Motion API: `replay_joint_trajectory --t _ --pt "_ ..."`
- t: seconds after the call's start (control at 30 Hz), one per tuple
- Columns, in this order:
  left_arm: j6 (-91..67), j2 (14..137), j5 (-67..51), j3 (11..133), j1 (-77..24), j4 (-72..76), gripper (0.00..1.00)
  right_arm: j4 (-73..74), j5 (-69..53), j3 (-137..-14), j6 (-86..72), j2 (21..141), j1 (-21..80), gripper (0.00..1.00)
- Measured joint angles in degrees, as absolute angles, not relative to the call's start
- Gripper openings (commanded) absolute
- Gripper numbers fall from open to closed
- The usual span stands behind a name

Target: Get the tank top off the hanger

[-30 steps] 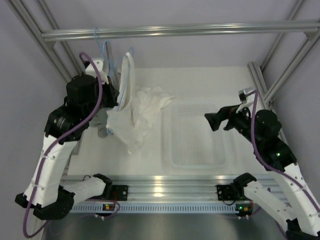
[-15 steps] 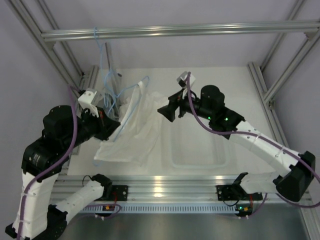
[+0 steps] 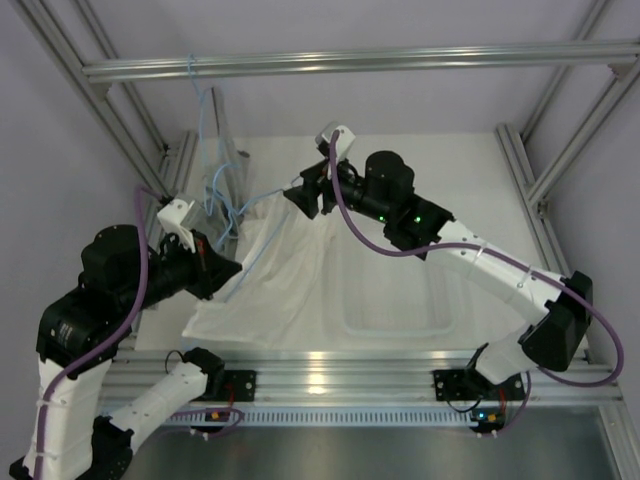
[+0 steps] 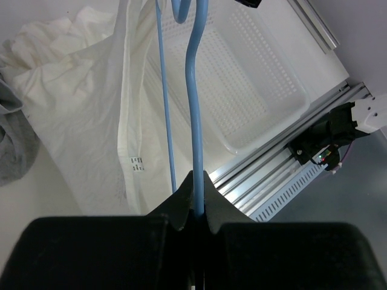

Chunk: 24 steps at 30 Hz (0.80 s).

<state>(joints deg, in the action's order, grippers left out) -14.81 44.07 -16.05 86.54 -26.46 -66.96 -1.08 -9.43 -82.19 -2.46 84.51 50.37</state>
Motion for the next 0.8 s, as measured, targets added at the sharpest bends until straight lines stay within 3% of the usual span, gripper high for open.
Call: replay_joint_trajectory --t 0.8 --pt "-15.5 44.4 -15.2 86.6 -26.5 -66.7 0.00 -2.2 -5.3 -78.1 -3.6 83.6 52.8 0.59"
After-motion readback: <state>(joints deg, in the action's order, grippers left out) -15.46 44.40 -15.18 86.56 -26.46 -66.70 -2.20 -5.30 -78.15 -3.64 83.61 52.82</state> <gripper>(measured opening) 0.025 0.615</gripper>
